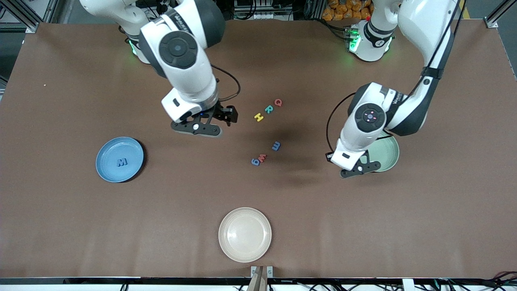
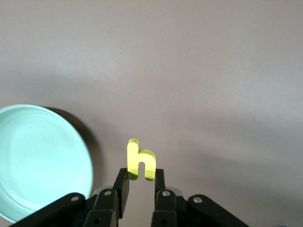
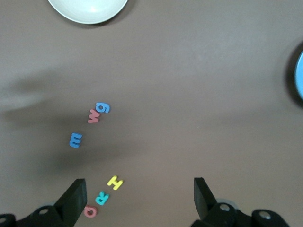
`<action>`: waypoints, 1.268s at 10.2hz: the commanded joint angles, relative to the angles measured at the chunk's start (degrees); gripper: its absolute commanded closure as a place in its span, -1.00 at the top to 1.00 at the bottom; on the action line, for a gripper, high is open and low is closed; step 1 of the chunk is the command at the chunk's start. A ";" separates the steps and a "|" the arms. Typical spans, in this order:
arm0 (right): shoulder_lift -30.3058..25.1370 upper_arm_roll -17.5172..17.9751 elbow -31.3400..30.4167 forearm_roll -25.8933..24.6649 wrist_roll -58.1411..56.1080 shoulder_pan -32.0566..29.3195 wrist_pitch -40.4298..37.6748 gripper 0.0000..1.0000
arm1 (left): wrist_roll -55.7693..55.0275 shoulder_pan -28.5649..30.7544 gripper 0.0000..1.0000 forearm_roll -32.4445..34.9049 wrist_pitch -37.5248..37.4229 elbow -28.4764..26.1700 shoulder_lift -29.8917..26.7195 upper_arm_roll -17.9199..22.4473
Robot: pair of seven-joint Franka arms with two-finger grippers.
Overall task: Sort uppercase to blue plate, lowercase to green plate
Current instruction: 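Carry the h to the green plate while the right gripper reaches the letters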
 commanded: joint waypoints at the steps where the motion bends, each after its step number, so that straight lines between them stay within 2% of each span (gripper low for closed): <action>1: 2.11 -0.10 -0.77 -0.04 5.59 3.87 0.67 1.00 | 8.12 4.75 -1.00 1.29 -4.83 -1.18 -2.00 -0.49; 3: 2.21 -0.10 -2.36 -0.04 16.18 9.58 0.59 1.00 | 16.05 8.19 -1.00 1.29 -8.44 -1.62 -2.97 -0.57; 4: 2.21 -0.10 -3.32 -0.22 22.86 11.69 0.58 1.00 | 16.51 8.20 -1.00 1.29 -9.24 -1.62 -2.97 -0.66; 6: 2.12 -0.19 -6.04 -0.65 29.92 16.70 1.37 1.00 | 16.87 7.94 -1.00 1.38 -13.79 -1.62 -2.97 -1.01; 8: 2.12 -0.10 -7.28 -0.66 37.22 19.43 4.36 1.00 | 18.79 8.02 -1.00 1.38 -15.31 -1.88 -2.89 -1.01; 9: 2.21 -0.19 -7.28 -0.92 37.60 21.54 4.71 1.00 | 19.24 8.29 -1.00 1.38 -15.83 -2.15 -2.89 -0.93; 11: 4.39 -0.10 -8.07 -6.16 37.51 26.80 13.62 1.00 | 19.76 8.29 -1.00 1.38 -16.18 -2.32 -2.80 -0.93; 13: 7.12 -0.19 -7.55 -6.37 36.11 26.66 15.52 1.00 | 20.38 8.29 -1.00 2.25 -18.82 -2.33 -2.62 -0.93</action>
